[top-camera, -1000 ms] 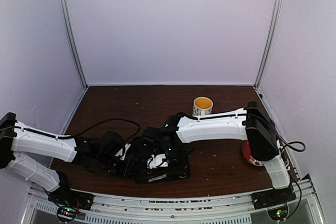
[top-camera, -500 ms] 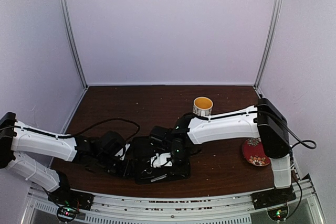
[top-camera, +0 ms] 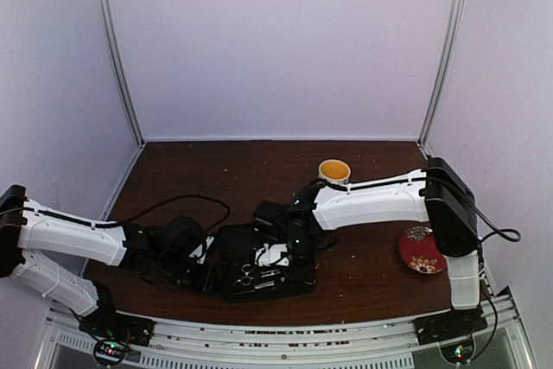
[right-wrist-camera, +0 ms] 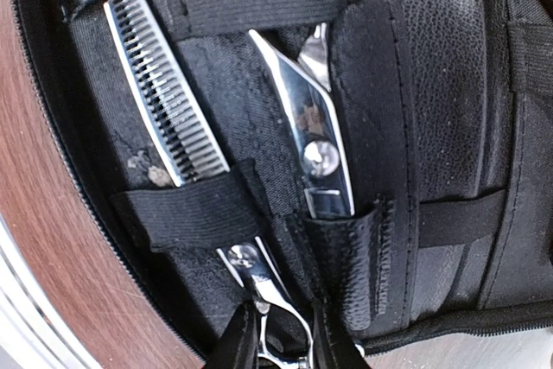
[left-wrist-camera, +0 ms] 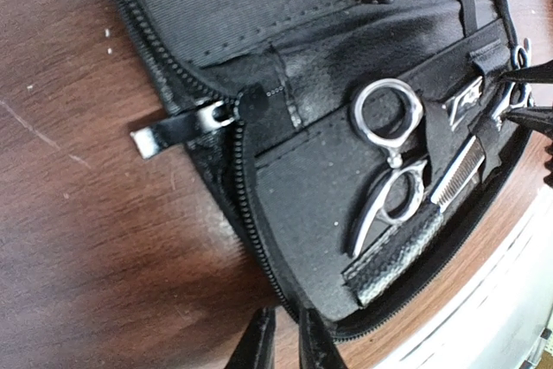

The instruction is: Sort the hair-cutting tools

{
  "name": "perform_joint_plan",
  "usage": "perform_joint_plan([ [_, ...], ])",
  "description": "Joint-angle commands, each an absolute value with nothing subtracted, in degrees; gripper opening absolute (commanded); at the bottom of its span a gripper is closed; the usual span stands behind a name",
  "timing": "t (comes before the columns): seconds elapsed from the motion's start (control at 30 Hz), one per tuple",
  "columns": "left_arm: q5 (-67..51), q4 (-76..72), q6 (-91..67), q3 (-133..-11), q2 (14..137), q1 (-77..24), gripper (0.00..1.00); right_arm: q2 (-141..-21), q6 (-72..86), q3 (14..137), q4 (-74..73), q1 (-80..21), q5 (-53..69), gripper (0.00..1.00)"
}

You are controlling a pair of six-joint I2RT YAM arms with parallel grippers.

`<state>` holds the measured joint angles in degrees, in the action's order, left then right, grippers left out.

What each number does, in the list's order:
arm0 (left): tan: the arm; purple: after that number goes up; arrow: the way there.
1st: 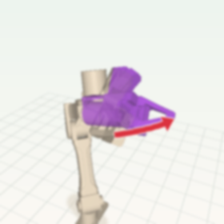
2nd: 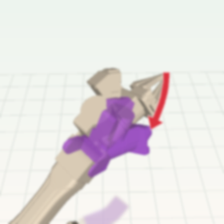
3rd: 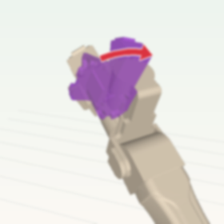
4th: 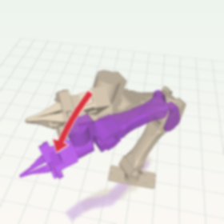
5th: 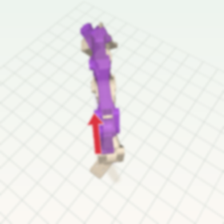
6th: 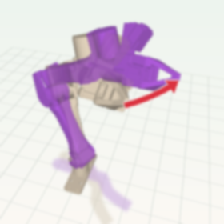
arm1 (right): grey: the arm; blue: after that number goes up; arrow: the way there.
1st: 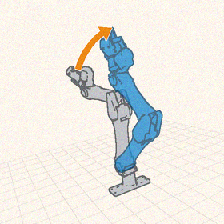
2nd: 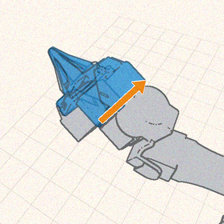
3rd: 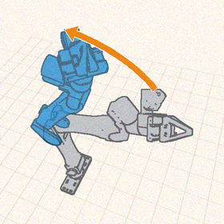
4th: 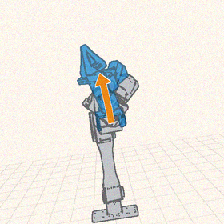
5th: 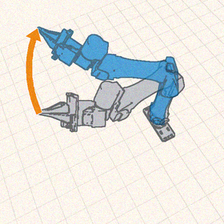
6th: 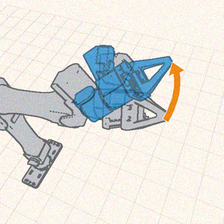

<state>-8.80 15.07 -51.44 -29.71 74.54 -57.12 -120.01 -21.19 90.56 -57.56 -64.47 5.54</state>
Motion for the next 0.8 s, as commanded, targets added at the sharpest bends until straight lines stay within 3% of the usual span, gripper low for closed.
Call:
perform_joint_plan([
  [0.0,-8.1,14.6,-51.6,-30.1,74.1,-57.4,0.10,-119.7,-20.9,92.4,-61.8,-64.4,3.5,0.07],
  [0.37,-8.5,13.2,-51.6,-29.3,74.6,-57.4,0.10,-121.0,-23.2,91.8,-62.2,-68.0,3.6,0.07],
  [0.77,-9.4,11.7,-51.7,-28.8,75.4,-57.4,0.10,-126.7,-18.9,100.0,-62.9,-68.1,5.7,0.06],
])
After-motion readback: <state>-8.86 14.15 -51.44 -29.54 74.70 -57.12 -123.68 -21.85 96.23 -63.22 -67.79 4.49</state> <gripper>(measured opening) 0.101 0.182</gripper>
